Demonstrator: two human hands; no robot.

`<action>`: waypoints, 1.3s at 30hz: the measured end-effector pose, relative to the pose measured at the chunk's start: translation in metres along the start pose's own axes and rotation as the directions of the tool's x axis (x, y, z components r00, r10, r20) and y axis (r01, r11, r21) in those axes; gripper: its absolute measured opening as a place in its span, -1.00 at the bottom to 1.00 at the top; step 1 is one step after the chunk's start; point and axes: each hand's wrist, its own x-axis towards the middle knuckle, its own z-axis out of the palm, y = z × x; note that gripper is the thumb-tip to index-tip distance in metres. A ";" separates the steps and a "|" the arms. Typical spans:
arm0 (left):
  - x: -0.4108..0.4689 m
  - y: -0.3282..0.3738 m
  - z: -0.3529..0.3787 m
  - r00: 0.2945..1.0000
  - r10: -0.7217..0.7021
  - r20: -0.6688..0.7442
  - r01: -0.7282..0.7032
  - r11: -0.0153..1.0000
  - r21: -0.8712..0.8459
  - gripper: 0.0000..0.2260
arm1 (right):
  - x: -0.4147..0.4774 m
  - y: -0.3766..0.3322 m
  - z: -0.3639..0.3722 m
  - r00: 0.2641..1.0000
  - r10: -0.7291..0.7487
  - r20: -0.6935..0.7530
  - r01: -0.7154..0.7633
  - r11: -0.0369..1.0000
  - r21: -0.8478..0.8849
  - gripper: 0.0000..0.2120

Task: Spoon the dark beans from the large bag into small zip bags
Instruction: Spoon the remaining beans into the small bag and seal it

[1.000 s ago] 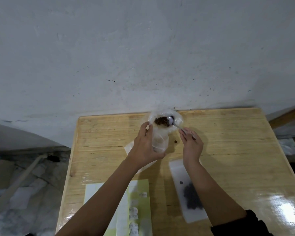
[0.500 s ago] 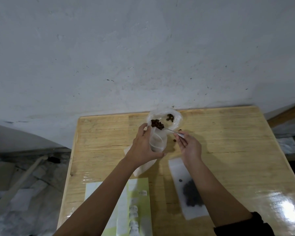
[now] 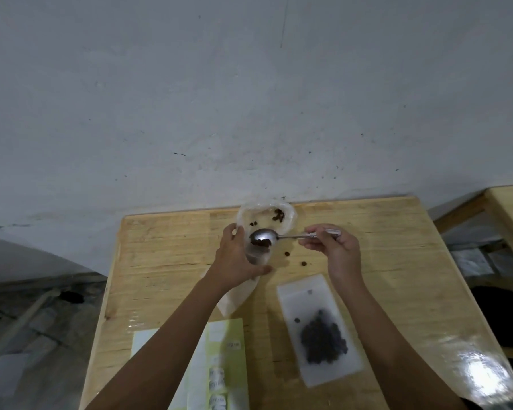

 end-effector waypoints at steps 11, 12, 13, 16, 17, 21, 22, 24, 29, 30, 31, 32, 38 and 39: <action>-0.007 0.015 -0.005 0.993 -0.074 -0.087 0.068 0.996 -0.064 -0.28 | 0.005 0.030 0.007 0.971 -0.221 0.090 0.237 0.848 -0.475 -0.77; -0.007 0.017 -0.006 0.992 -0.093 -0.087 0.087 0.994 -0.068 -0.28 | 0.005 0.031 0.010 0.959 -0.255 0.120 0.280 0.808 -0.518 -0.76; -0.007 0.018 -0.006 0.990 -0.112 -0.085 0.105 0.992 -0.076 -0.26 | 0.006 0.032 0.012 0.946 -0.285 0.151 0.320 0.767 -0.557 -0.75; -0.007 0.021 -0.009 0.987 -0.140 -0.077 0.133 0.987 -0.085 -0.17 | 0.008 0.034 0.019 0.929 -0.308 0.205 0.365 0.676 -0.640 -0.71; -0.007 0.022 -0.010 0.987 -0.139 -0.078 0.132 0.988 -0.085 -0.15 | 0.009 0.035 0.020 0.928 -0.304 0.214 0.367 0.659 -0.657 -0.69; -0.008 0.024 -0.009 0.991 -0.091 -0.101 0.083 0.993 -0.083 -0.24 | 0.016 0.036 0.026 0.923 -0.309 0.229 0.382 0.661 -0.646 -0.62; -0.008 0.024 -0.008 0.991 -0.078 -0.106 0.070 0.995 -0.076 -0.26 | 0.018 0.037 0.027 0.924 -0.309 0.227 0.381 0.664 -0.643 -0.63; -0.008 0.024 -0.008 0.992 -0.060 -0.112 0.054 0.997 -0.059 -0.28 | 0.022 0.040 0.028 0.926 -0.301 0.228 0.375 0.660 -0.651 -0.66; -0.009 0.025 -0.003 0.987 -0.005 -0.159 0.001 1.000 -0.028 -0.27 | 0.024 0.047 0.030 0.929 -0.258 0.264 0.369 0.616 -0.696 -0.67; -0.009 0.025 -0.002 0.985 0.001 -0.170 -0.005 1.000 -0.027 -0.27 | 0.024 0.047 0.031 0.927 -0.262 0.269 0.375 0.607 -0.700 -0.68; -0.009 0.025 -0.001 0.983 0.001 -0.183 -0.006 1.000 -0.026 -0.27 | 0.023 0.046 0.032 0.922 -0.273 0.275 0.387 0.600 -0.700 -0.68; -0.008 0.025 0.000 0.981 -0.005 -0.194 0.000 1.000 -0.026 -0.26 | 0.022 0.045 0.033 0.917 -0.284 0.281 0.398 0.596 -0.697 -0.68; -0.007 0.024 0.004 0.977 -0.021 -0.212 0.012 0.999 -0.045 -0.25 | 0.014 0.043 0.029 0.918 -0.291 0.270 0.394 0.596 -0.700 -0.69; -0.007 0.024 0.004 0.977 -0.019 -0.211 0.010 0.999 -0.043 -0.25 | 0.012 0.044 0.029 0.916 -0.295 0.270 0.397 0.579 -0.713 -0.68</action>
